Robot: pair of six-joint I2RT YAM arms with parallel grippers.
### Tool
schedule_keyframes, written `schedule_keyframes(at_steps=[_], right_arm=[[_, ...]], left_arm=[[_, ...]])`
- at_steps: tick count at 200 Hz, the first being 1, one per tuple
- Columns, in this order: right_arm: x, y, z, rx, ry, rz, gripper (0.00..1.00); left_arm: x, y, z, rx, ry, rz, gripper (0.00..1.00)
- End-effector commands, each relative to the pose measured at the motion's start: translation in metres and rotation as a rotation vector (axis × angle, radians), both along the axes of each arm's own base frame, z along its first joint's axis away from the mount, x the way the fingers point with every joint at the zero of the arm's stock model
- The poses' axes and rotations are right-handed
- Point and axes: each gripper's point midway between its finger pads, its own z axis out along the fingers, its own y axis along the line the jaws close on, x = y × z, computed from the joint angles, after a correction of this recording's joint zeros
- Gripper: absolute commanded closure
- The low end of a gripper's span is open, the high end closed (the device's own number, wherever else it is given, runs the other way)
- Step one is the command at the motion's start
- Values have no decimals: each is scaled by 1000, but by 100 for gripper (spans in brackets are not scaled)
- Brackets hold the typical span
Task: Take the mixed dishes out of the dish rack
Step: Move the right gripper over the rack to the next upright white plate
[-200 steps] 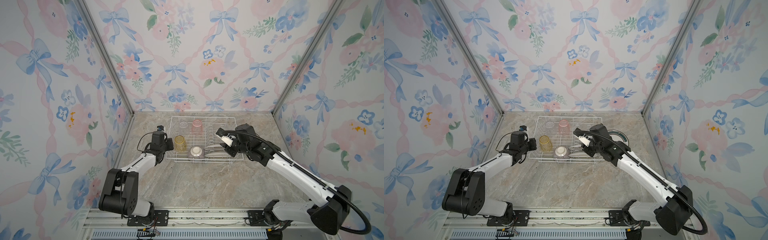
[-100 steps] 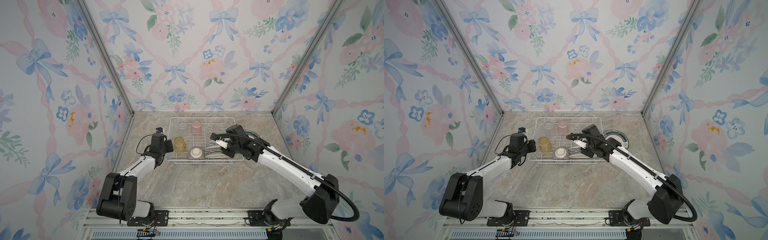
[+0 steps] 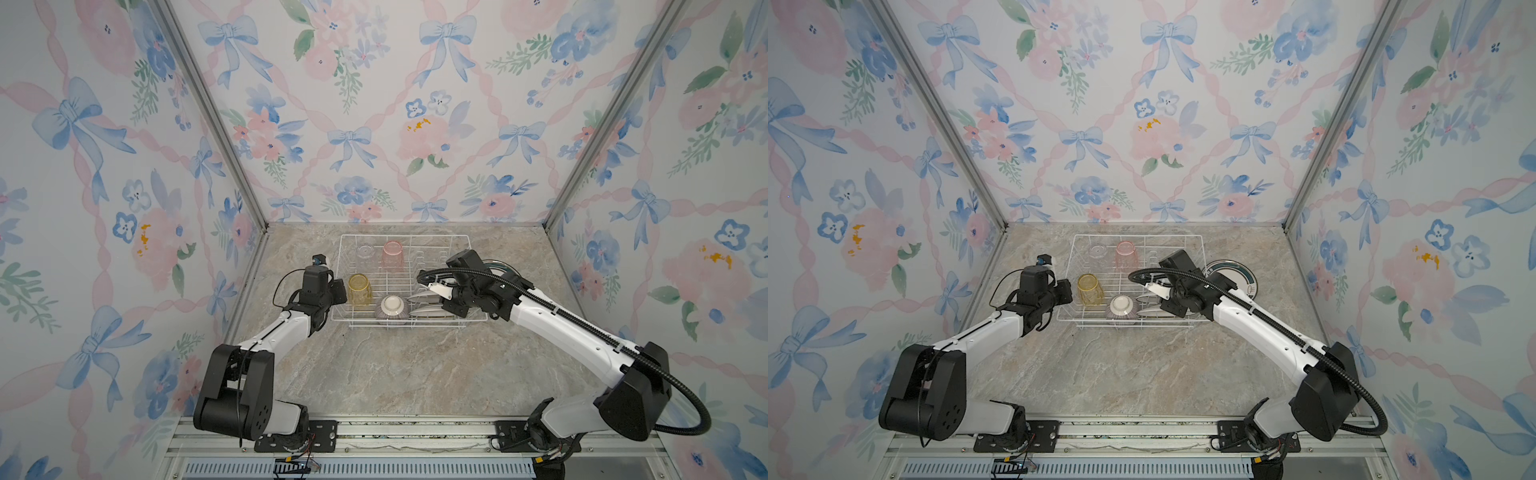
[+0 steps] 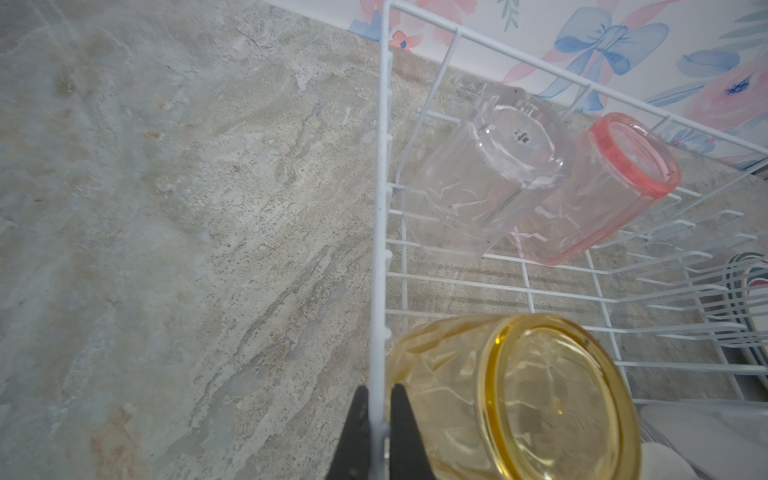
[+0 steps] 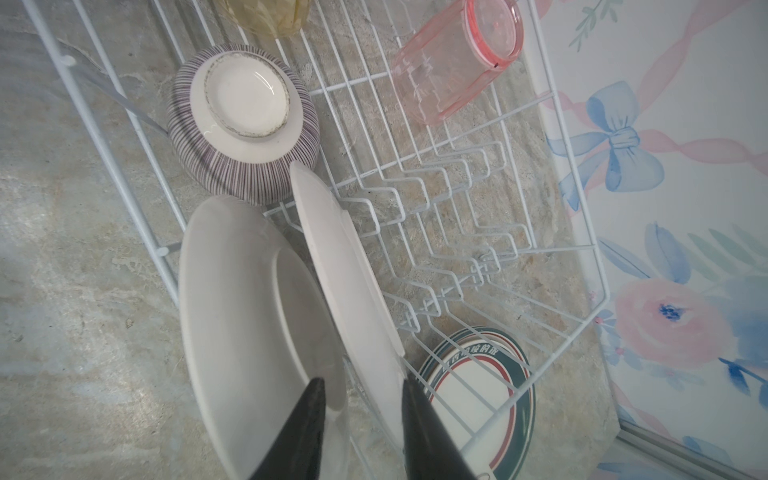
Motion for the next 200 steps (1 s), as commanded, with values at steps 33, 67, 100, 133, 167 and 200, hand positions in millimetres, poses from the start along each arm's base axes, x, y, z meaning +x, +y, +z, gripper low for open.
schedule_keyframes(at_steps=[33,67,100,133,167,200], right_arm=[[12,3,-10,-101,-24,-3,68],[18,7,-15,-114,-26,1,68],[22,10,-21,-135,-20,9,73],[27,11,-23,-149,-26,4,78],[29,10,-25,-161,-30,2,82],[30,10,-27,-169,-28,0,87]], left_arm=[[-14,-3,-30,37,111,-41,100],[-14,-3,-31,39,113,-41,100],[-14,-2,-34,41,117,-38,100],[-15,-2,-36,41,123,-40,100],[-15,-2,-38,40,126,-40,100],[-15,-2,-39,41,127,-39,100]])
